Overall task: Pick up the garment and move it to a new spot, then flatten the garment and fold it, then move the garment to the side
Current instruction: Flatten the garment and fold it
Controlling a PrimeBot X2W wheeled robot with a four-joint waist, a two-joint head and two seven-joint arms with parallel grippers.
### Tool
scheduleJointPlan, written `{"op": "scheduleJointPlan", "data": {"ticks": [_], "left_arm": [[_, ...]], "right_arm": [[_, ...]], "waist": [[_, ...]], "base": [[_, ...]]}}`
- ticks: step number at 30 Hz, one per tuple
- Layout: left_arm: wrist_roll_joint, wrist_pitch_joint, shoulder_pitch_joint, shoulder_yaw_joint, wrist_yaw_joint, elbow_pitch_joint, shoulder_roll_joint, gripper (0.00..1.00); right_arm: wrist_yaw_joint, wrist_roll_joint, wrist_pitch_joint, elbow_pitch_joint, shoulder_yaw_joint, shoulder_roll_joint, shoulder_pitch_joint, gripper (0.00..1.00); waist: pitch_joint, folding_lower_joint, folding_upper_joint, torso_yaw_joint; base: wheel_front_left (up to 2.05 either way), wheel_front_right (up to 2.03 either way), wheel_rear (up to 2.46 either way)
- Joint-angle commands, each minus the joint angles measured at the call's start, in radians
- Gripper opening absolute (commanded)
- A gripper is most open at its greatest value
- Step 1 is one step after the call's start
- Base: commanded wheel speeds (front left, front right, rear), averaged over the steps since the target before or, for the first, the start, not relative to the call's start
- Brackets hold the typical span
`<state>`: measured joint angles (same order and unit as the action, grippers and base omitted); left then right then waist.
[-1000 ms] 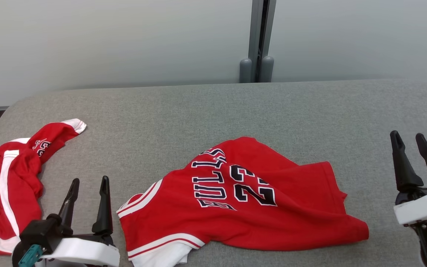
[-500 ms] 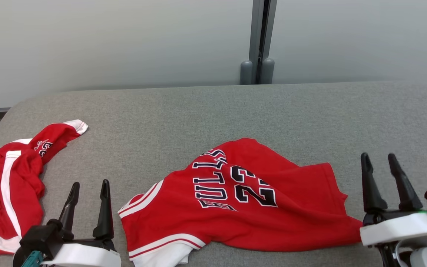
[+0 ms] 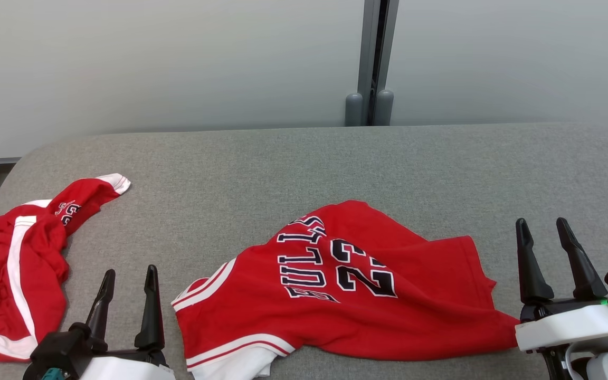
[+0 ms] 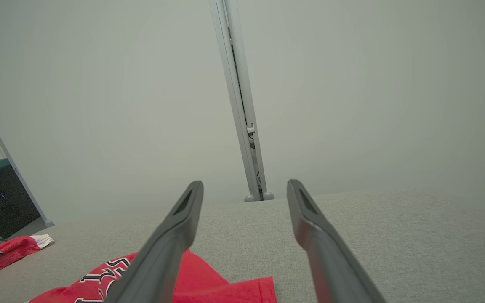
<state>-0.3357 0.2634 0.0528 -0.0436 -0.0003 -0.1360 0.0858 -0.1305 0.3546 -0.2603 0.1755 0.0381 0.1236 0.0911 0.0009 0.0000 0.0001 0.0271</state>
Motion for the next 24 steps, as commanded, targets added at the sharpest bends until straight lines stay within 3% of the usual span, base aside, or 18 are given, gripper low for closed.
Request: {"op": "scheduleJointPlan", "data": {"ticks": [1,19,24], "left_arm": [[0.007,0.002,0.002,0.006,-0.005,0.004,0.002,1.00],[0.022,0.002,0.005,0.016,-0.017,-0.004,-0.008,1.00],[0.024,-0.004,0.019,0.012,-0.020,0.007,0.002,1.00]], "right_arm": [[0.000,-0.006,-0.007,-0.003,-0.004,0.001,-0.010,1.00],[0.000,-0.024,-0.007,0.015,-0.002,0.006,-0.007,1.00],[0.000,-0.021,-0.007,0.032,-0.023,0.033,-0.016,1.00]], "waist": [[0.000,0.0000,-0.0001,0.000],[0.000,0.0000,-0.0001,-0.007],[-0.006,0.0000,-0.0001,-0.009]], "base": [[0.00,0.00,0.00],[0.00,0.00,0.00],[0.00,0.00,0.00]]}}
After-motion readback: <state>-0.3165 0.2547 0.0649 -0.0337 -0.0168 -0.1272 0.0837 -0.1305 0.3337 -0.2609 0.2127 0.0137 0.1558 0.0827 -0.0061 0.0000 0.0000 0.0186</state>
